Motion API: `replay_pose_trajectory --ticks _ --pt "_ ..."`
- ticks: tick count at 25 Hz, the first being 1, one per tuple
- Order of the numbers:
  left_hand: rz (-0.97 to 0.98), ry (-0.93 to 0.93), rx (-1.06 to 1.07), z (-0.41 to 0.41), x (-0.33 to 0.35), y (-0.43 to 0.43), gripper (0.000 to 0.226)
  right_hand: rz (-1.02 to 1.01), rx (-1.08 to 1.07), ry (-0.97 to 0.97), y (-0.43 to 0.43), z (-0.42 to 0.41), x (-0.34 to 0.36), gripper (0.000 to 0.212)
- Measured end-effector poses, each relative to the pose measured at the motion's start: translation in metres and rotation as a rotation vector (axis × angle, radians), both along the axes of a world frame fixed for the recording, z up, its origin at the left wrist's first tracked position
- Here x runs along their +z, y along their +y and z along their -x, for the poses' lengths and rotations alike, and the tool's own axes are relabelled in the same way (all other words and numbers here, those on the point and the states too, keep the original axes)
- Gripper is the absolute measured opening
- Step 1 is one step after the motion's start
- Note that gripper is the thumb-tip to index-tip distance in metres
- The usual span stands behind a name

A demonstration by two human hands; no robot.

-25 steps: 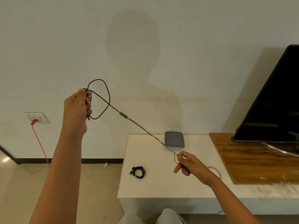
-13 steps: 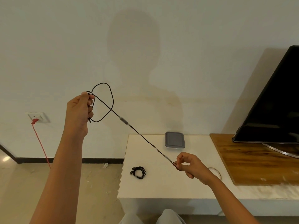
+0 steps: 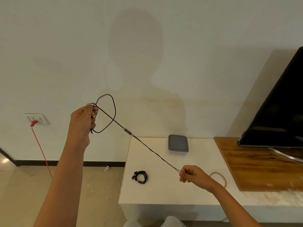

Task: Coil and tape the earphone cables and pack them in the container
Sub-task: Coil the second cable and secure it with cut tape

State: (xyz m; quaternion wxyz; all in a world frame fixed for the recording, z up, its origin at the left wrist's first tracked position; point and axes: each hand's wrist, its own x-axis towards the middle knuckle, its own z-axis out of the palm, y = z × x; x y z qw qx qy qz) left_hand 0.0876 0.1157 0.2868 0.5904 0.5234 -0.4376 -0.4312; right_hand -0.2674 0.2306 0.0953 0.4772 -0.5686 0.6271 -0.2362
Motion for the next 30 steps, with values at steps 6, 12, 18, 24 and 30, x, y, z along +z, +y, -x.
replay_pose_trajectory --ticks 6,12,18,24,30 --pt "-0.181 -0.383 -0.049 0.024 -0.063 -0.003 0.034 -0.168 -0.030 0.587 -0.026 0.016 -0.075 0.012" --pt "-0.279 -0.492 -0.093 0.032 -0.118 -0.013 0.034 -0.330 -0.042 0.571 -0.043 0.030 -0.121 0.017" --pt "-0.327 -0.527 -0.115 0.040 -0.144 -0.018 0.034 -0.369 0.029 0.592 -0.045 0.062 -0.169 0.020" --pt "-0.355 -0.533 -0.109 0.045 -0.161 -0.015 0.033 -0.286 -0.121 0.580 -0.036 0.049 -0.158 0.023" --pt "-0.355 -0.550 -0.121 0.046 -0.163 -0.012 0.034 -0.208 -0.211 0.475 -0.029 0.048 -0.161 0.028"
